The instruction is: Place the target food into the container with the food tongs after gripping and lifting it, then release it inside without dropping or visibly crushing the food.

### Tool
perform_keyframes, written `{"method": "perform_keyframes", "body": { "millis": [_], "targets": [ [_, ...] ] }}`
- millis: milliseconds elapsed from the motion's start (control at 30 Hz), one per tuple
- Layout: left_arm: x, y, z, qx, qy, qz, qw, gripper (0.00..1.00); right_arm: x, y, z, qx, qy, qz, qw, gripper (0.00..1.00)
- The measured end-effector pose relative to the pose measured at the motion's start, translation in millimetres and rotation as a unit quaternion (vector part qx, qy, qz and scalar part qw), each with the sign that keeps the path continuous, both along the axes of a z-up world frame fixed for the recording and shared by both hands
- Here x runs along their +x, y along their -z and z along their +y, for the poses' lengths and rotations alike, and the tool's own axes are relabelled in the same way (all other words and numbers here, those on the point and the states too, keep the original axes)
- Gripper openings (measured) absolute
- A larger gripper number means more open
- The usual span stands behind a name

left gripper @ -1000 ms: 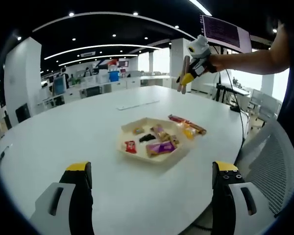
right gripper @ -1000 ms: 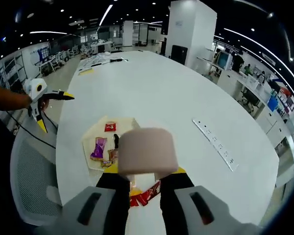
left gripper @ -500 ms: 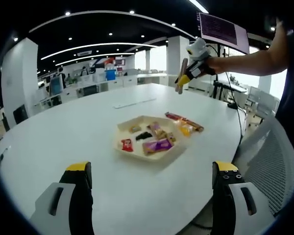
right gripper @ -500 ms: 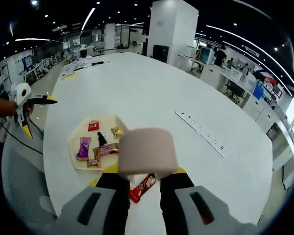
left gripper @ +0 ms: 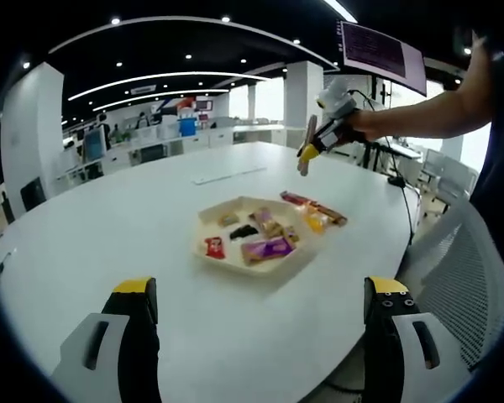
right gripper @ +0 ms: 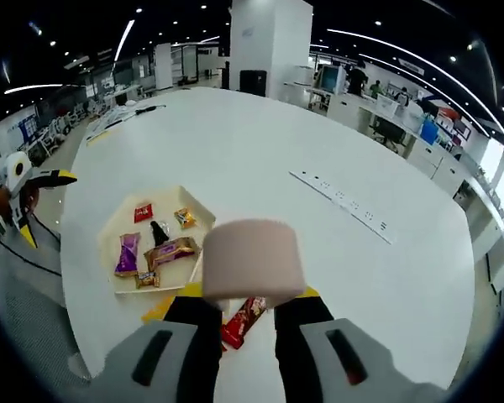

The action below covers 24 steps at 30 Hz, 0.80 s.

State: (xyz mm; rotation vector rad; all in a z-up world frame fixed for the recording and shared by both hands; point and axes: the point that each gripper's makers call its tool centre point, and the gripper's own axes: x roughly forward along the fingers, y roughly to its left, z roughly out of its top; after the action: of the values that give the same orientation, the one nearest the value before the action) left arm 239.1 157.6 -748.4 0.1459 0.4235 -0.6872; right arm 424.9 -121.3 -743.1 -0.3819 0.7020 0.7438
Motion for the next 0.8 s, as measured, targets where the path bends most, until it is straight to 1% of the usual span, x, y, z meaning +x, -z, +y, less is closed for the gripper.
{"method": "perform_keyframes", "body": {
  "millis": [167,233,333,433,500,633,700,800],
  "targets": [
    [0.0,0.2,-0.3,-0.002,0.000,0.002,1.0000,0.99,2.7,17.7,-1.3,-0.007,0.008,0.010,0.9999,0.23],
    [0.1,0.9,-0.2,-0.002,0.000,0.003,1.0000,0.99,2.5,22.7,-0.5,-0.003,0.012,0.015,0.9998,0.23],
    [-0.2,2.1,-0.5,-0.002,0.001,0.006,1.0000,0.99,5.6,32.4,-1.5,-0.003,0.025,0.014,0.9996,0.23],
    [-0.6,3.1,-1.1,-0.001,0.002,0.008,1.0000,0.99,9.0,37.0,-3.1,0.001,0.038,0.012,0.9992,0.23],
    [-1.1,3.3,-1.5,-0.001,0.003,0.009,1.0000,0.99,10.4,41.1,-4.6,0.007,0.050,0.017,0.9986,0.23],
    [-1.7,3.6,-1.9,-0.001,0.003,0.011,0.9999,0.99,11.3,46.4,-7.4,0.004,0.064,0.013,0.9979,0.23],
    [-1.6,3.1,-1.7,-0.001,0.003,0.011,0.9999,0.99,12.1,49.9,-8.6,0.008,0.072,0.015,0.9973,0.23],
    [-1.1,4.0,-0.7,-0.002,0.002,0.012,0.9999,0.99,13.4,49.4,-7.8,0.012,0.079,0.013,0.9967,0.23]
  ]
}}
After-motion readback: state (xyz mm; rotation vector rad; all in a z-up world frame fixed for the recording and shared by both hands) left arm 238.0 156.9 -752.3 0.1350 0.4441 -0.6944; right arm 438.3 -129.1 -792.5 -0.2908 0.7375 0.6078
